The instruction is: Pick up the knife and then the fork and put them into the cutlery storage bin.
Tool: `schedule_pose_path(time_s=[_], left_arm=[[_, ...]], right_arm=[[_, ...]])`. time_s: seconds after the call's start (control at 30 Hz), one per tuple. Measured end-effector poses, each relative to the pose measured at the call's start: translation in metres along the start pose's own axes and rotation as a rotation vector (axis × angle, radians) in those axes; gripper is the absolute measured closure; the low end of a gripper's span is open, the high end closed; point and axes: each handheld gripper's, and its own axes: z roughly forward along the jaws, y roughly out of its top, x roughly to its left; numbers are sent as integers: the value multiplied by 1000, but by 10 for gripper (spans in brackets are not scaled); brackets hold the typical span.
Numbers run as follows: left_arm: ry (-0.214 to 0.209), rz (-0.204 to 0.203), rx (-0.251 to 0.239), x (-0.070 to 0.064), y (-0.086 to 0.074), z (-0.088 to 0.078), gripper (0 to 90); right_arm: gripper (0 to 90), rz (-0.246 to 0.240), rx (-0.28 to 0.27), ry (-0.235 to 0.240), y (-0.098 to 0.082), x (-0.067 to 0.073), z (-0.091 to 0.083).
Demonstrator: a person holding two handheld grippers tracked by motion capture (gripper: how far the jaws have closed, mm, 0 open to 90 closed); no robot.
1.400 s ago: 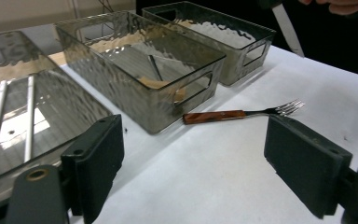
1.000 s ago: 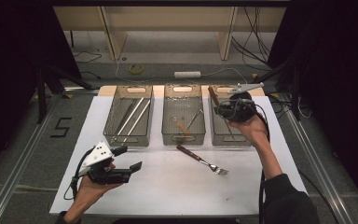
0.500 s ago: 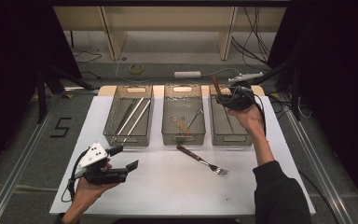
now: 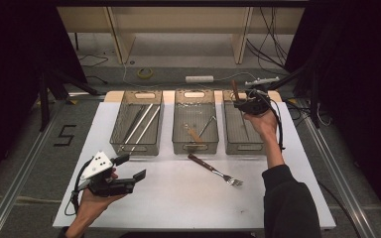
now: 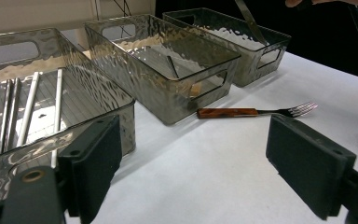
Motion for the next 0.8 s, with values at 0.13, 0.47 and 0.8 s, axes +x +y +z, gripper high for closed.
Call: schedule_pose_path(time_s=[0.13, 0.47, 0.8], left_arm=[[3, 5, 1, -1, 0, 0, 181], [3, 14, 3, -3, 0, 1, 180], [3, 13, 7, -3, -1, 2, 180]], right_arm=[[793, 14, 2, -15, -3, -4, 2], [793, 30, 29, -45, -18, -8, 10], [792, 48, 53, -48, -28, -10, 20]])
